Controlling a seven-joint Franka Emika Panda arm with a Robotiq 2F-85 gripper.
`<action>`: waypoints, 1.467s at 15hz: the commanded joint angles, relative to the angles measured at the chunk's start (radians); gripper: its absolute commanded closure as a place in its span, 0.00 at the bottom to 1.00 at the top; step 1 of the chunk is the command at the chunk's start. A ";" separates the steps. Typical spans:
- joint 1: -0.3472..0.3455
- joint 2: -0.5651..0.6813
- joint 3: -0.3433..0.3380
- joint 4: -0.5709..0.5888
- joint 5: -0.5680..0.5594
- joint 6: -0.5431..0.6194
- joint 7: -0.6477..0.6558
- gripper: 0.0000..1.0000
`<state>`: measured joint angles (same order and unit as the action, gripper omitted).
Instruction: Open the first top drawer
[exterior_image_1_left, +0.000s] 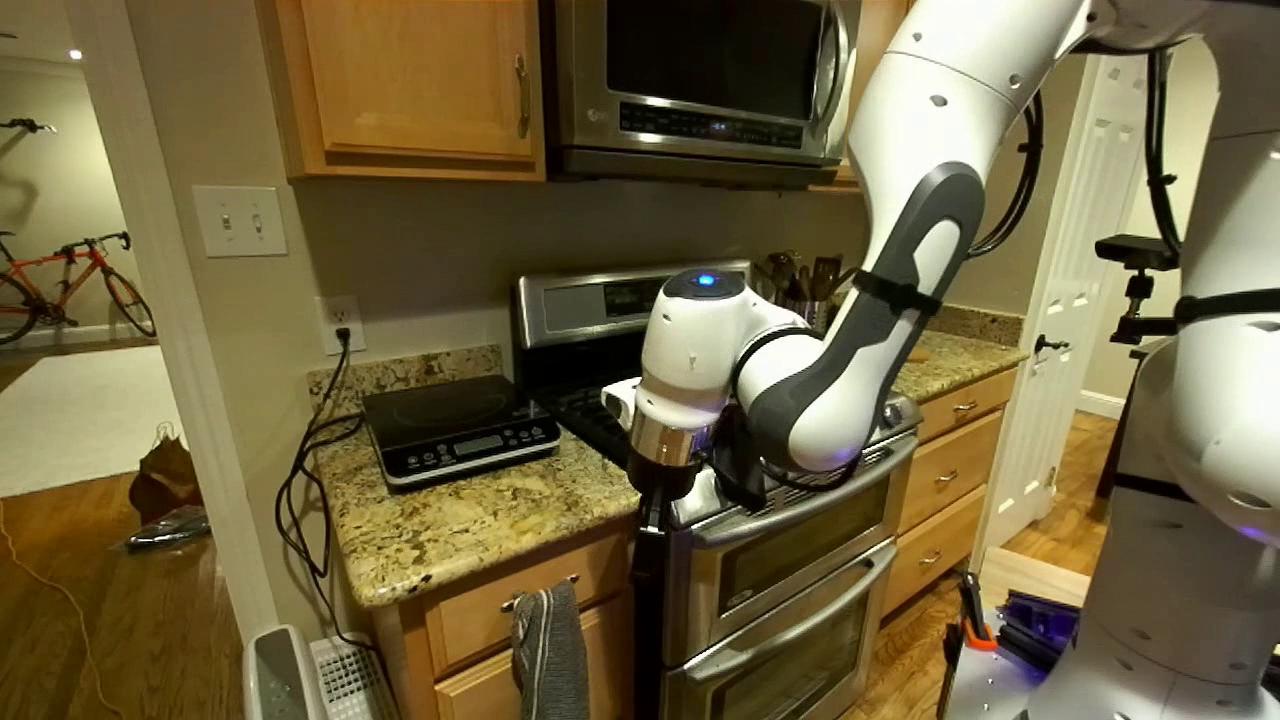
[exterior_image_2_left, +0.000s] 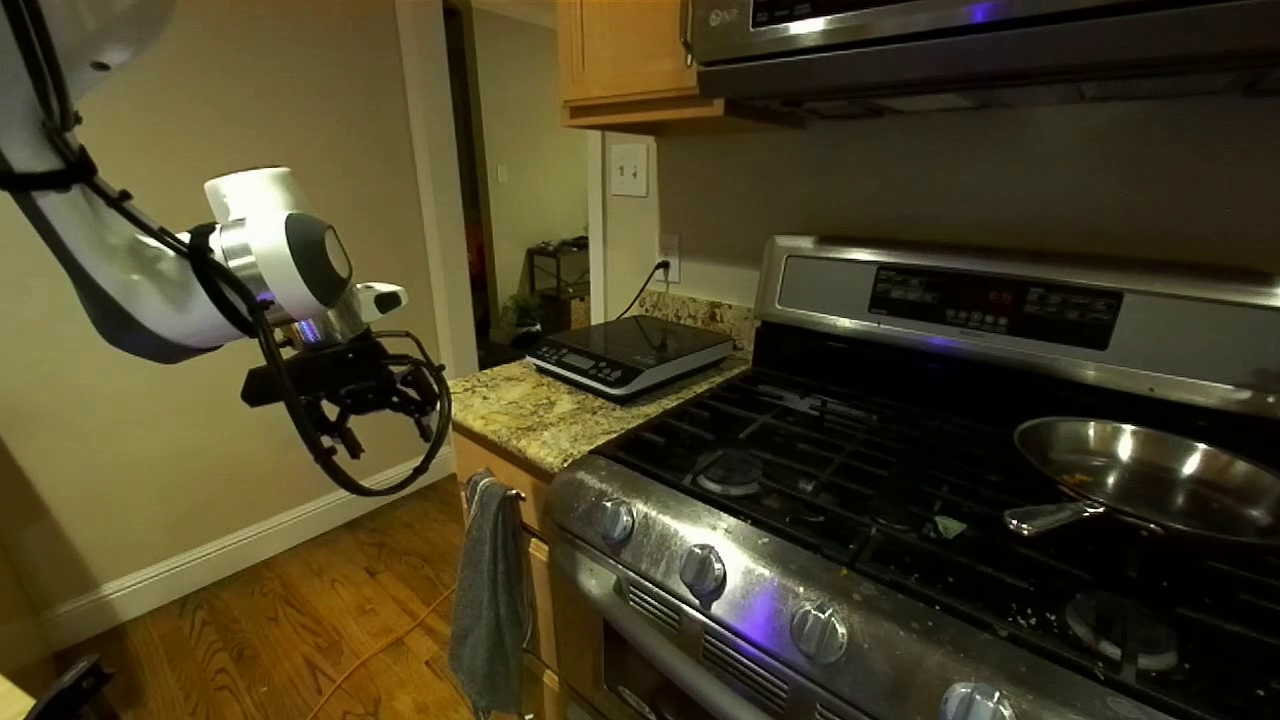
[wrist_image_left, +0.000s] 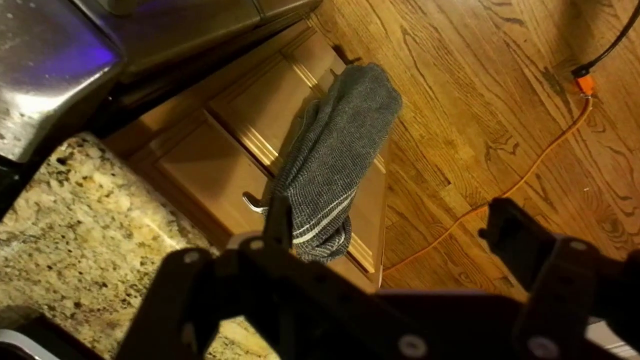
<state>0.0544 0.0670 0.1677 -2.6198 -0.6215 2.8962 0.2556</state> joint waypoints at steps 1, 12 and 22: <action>0.000 0.004 0.000 0.004 -0.006 0.000 0.002 0.00; 0.039 0.122 -0.020 0.116 -0.345 -0.020 0.252 0.00; 0.165 0.405 -0.104 0.357 -0.719 -0.020 0.521 0.00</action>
<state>0.1730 0.4076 0.1098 -2.3417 -1.2297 2.8924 0.6848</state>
